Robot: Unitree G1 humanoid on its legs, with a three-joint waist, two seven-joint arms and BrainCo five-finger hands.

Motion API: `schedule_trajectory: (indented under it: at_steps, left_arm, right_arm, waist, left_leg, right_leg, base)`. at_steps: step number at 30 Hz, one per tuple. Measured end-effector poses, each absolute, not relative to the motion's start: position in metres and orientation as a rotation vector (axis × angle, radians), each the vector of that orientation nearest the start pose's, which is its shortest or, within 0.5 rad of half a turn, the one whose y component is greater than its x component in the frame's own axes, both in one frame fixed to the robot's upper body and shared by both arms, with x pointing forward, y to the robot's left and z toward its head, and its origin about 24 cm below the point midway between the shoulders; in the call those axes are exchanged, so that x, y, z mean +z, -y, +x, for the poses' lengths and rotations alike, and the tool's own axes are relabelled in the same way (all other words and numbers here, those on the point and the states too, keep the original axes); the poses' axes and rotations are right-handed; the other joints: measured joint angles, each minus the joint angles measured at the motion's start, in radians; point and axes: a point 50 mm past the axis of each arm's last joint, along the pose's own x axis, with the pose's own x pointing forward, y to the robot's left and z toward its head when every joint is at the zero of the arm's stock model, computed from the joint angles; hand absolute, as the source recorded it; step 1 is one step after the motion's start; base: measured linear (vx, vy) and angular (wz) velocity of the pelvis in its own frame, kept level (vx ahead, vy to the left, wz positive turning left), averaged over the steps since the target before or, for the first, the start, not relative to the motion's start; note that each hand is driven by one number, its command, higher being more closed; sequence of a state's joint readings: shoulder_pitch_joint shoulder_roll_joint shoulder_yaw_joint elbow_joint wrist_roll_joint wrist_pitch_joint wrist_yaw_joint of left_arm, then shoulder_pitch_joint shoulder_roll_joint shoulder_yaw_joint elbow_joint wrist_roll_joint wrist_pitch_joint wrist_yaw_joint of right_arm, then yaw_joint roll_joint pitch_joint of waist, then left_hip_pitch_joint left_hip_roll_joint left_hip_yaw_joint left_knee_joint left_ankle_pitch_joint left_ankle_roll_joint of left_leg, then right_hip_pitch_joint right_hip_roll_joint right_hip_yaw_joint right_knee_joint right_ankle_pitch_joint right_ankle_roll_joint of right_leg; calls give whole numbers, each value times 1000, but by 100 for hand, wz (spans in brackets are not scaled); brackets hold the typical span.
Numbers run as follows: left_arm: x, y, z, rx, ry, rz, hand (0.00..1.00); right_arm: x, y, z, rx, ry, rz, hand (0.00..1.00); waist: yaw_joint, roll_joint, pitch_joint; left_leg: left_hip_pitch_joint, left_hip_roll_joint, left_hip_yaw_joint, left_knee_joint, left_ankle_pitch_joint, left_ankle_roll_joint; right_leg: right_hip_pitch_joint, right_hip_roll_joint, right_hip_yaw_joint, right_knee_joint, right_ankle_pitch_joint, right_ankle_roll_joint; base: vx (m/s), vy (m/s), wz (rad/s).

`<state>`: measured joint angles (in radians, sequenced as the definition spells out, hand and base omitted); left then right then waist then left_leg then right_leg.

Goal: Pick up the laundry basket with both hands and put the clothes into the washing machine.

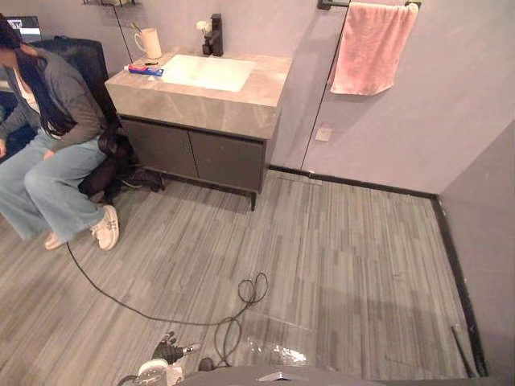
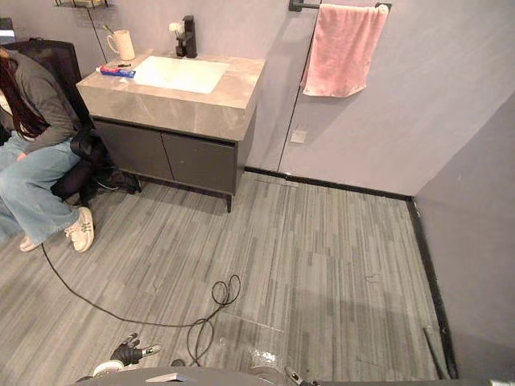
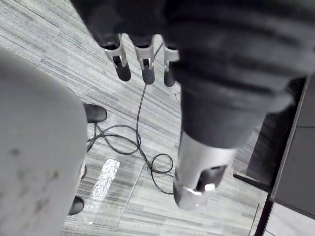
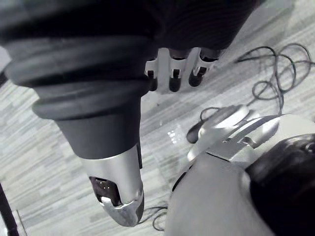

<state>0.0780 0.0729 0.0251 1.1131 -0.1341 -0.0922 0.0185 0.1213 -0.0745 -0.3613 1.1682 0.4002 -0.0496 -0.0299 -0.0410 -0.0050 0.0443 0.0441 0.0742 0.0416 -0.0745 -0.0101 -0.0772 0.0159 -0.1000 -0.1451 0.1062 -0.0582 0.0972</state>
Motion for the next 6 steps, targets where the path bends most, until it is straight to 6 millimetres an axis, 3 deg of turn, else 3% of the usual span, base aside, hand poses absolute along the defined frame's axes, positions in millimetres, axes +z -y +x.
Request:
schedule_trajectory:
  at_steps: [6]
  left_arm:
    - [-164,-188,90,149,-1092,-13,0]
  right_arm:
    - [-170,216,50,-684,-1112,465,0]
  waist:
    - [-9,-15,-2]
  left_leg:
    - [10,-10,-7,-1,0,0]
  right_leg:
    - [26,0,-5,-23,1,-1]
  base:
    - [34,-5,5]
